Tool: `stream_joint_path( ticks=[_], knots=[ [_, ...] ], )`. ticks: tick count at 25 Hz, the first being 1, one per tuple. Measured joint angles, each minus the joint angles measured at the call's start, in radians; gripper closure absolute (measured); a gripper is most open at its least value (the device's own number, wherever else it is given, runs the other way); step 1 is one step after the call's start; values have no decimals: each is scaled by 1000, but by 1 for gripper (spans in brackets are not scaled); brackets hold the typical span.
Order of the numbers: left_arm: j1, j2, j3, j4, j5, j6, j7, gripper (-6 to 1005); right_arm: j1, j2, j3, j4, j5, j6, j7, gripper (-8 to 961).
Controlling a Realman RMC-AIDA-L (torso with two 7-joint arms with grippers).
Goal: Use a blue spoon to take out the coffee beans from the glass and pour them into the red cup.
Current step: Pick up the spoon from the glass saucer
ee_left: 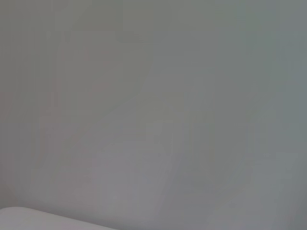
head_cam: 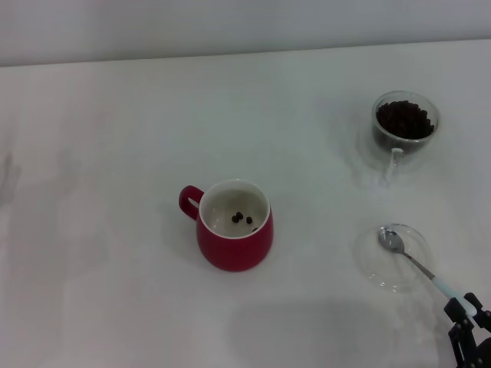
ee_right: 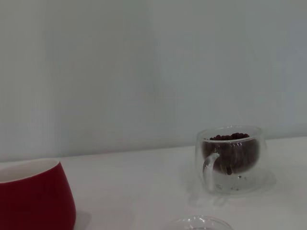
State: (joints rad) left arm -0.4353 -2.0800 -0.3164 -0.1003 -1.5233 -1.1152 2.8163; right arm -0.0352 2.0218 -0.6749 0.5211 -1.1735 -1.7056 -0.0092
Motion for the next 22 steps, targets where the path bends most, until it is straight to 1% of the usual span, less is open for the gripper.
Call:
stream_joint_path(
  ticks=[22],
  knots=[
    [1,0,-3,2,0,3,0,122,4,-1,-4,0,-7,-49,0,770]
  ],
)
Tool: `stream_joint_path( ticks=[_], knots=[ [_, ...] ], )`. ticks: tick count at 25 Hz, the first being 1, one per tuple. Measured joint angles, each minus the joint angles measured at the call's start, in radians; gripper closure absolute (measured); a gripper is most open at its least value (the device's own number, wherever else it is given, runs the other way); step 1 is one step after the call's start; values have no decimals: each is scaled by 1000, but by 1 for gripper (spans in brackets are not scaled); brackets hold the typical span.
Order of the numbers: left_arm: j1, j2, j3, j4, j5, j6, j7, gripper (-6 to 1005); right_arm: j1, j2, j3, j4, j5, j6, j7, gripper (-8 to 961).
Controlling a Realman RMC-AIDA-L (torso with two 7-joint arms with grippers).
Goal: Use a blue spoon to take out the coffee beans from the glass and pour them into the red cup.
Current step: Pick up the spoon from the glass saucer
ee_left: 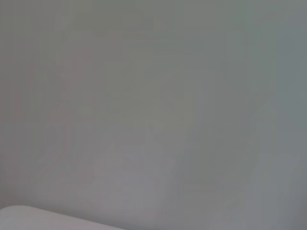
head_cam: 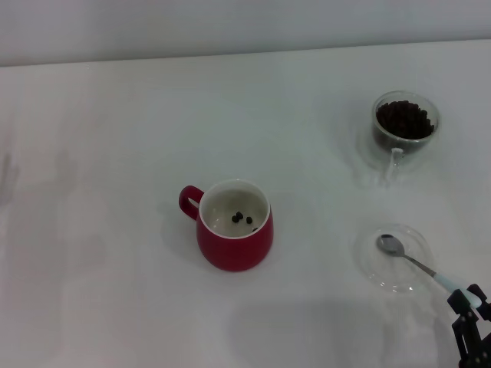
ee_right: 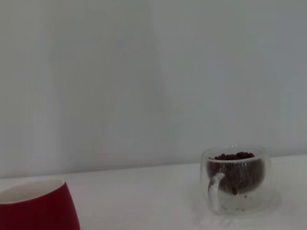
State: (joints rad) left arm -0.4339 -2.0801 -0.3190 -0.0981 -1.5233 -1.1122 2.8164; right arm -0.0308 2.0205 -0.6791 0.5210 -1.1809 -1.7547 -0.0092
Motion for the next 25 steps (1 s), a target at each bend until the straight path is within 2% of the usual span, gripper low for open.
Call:
stream_joint_path(
  ticks=[25],
  knots=[
    [-6,0,-3,-2,0,8,2,123,11,-3,-5,-36,-3,-80,71,774]
  ],
)
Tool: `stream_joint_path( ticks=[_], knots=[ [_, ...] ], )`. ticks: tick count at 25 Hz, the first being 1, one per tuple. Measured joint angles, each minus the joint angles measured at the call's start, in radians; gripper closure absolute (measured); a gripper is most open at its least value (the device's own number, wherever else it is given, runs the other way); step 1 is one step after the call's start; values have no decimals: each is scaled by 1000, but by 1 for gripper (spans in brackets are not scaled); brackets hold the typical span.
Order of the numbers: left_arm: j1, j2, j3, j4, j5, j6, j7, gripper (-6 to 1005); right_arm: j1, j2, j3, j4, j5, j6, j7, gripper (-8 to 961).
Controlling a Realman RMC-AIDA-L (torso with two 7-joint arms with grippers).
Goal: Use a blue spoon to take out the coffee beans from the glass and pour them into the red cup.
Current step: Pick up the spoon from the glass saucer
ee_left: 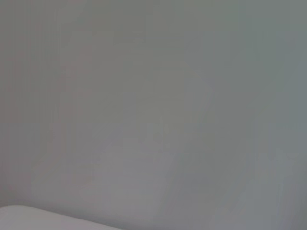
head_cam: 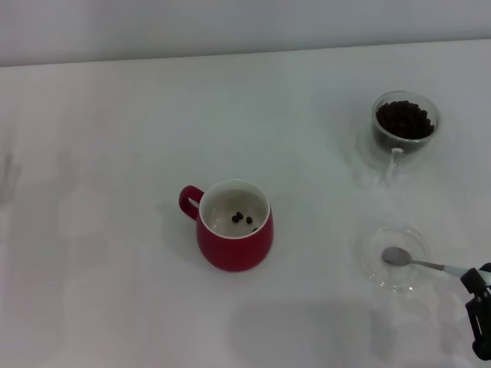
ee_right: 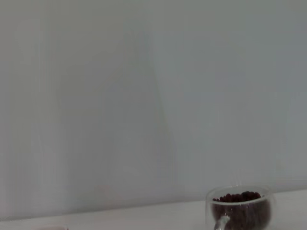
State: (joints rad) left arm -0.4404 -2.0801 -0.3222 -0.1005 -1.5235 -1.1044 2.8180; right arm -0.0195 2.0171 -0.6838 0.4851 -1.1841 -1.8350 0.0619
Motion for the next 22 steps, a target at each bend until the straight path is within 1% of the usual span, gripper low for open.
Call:
stream_joint_path(
  ticks=[11,22],
  knots=[
    [-2,0,0,-3,-3,0,1,122,4,2,4,-20,0,-32,39,782],
    [-4,0,0,-5,-5,0,1,123,18,5,8,-59,6,-41,123,797]
  ],
)
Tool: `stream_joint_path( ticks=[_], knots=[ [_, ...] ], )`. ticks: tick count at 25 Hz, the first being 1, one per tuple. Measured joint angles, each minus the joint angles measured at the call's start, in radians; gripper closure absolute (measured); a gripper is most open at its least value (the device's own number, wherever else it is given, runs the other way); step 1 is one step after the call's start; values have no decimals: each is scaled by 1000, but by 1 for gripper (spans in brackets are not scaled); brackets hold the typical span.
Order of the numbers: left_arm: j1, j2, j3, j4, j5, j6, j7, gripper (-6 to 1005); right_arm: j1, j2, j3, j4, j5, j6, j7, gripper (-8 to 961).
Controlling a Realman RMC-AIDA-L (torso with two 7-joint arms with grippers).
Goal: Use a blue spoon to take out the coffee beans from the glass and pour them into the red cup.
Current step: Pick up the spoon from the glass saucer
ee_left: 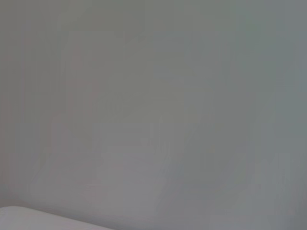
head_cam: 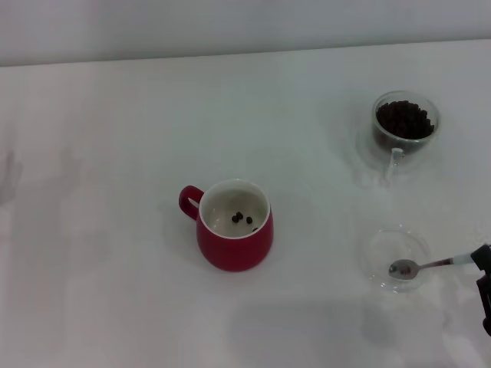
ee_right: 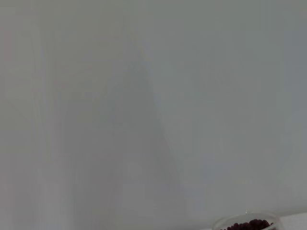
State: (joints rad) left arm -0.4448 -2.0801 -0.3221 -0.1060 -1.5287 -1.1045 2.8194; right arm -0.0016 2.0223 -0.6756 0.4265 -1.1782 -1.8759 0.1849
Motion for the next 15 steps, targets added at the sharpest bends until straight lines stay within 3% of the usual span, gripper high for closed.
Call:
stream_joint_path(
  ticks=[15],
  knots=[
    [-2,0,0,0,-2,0,0,123,20,0,43,-12,-2,-36,101,803]
  ],
)
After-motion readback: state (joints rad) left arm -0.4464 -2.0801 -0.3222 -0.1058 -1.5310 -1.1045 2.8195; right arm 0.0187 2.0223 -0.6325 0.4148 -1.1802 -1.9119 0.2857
